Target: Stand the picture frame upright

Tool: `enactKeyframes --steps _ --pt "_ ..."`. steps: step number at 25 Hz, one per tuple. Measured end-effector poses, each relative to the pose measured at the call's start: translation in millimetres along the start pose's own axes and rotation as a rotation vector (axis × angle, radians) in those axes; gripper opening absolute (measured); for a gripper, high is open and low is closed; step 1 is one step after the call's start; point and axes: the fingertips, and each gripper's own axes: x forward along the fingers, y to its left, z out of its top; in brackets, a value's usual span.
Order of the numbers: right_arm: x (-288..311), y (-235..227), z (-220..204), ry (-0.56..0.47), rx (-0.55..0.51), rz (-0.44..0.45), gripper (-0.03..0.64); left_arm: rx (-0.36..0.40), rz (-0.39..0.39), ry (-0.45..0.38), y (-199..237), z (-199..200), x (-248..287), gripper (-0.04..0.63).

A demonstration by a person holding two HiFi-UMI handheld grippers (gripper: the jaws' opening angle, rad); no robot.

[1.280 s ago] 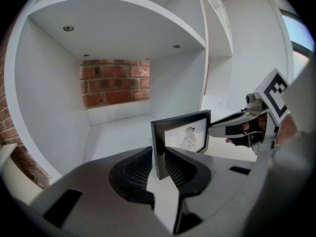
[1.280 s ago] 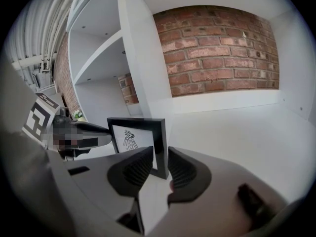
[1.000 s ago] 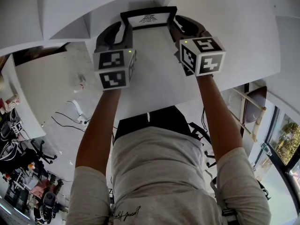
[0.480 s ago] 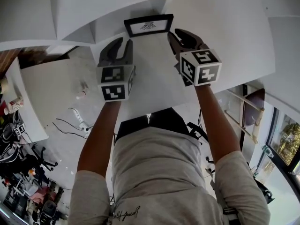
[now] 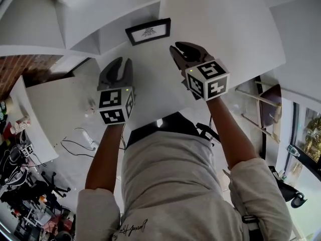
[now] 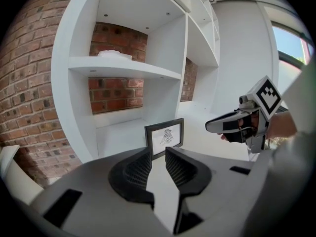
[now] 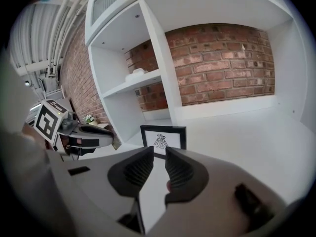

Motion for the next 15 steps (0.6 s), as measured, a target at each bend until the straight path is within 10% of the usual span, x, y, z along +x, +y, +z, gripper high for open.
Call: enactKeyframes --steps 15 --pt "-64 64 17 -0.052 -0.012 0.048 0.035 0.049 -0.118 -0.063 -40 20 -79 0.018"
